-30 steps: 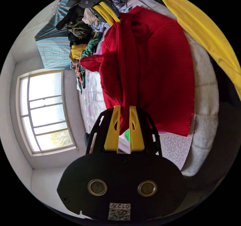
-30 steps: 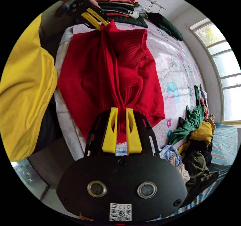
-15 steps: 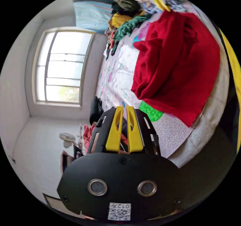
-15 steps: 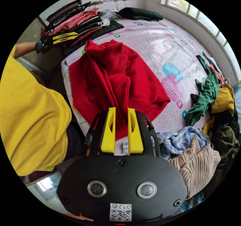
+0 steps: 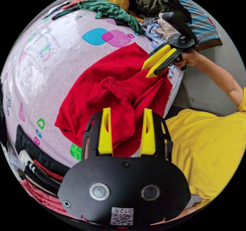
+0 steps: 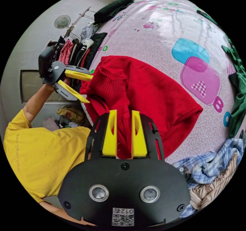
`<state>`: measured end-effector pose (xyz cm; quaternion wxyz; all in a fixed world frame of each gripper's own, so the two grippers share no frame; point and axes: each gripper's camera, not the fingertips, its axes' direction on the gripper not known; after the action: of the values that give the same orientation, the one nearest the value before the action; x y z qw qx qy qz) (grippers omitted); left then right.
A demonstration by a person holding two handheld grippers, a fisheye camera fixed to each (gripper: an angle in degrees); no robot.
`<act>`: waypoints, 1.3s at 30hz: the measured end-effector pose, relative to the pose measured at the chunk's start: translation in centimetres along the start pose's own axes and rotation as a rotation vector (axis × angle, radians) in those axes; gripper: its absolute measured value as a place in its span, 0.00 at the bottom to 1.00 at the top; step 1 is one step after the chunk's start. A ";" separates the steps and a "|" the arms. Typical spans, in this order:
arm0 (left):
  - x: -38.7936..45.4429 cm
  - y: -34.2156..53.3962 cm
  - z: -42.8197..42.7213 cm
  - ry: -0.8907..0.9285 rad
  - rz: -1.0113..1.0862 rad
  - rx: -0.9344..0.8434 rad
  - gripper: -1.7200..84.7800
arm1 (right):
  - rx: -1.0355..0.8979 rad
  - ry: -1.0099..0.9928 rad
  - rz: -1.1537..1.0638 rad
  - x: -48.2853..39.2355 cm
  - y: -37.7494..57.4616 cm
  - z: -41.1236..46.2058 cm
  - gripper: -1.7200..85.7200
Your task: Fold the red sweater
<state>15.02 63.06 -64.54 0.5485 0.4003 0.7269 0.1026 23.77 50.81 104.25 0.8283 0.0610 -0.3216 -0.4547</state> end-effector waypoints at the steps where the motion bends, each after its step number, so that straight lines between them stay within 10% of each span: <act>1: -0.5 0.3 0.4 0.037 0.021 0.001 0.10 | 0.018 -0.017 -0.024 -0.2 0.4 -0.4 0.07; 10: 6.0 11.0 1.4 -0.412 0.333 0.160 0.03 | 0.014 0.139 -0.441 -7.7 9.4 -2.6 0.05; 18: 8.4 14.4 12.0 -0.923 0.465 0.057 0.04 | -0.134 0.390 -0.378 -8.0 11.6 1.4 0.05; 30: -5.4 20.5 5.0 -0.925 -0.103 0.064 0.03 | 0.141 0.224 0.100 -2.6 13.2 -12.1 0.10; 39: -27.9 10.4 4.5 -0.129 -0.574 0.175 0.13 | 0.514 0.001 0.697 8.5 9.3 -18.7 0.16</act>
<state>25.98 49.20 -40.15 0.5636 0.2302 0.7799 -0.1453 44.60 45.85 97.31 0.8904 0.1533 -0.4253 -0.0529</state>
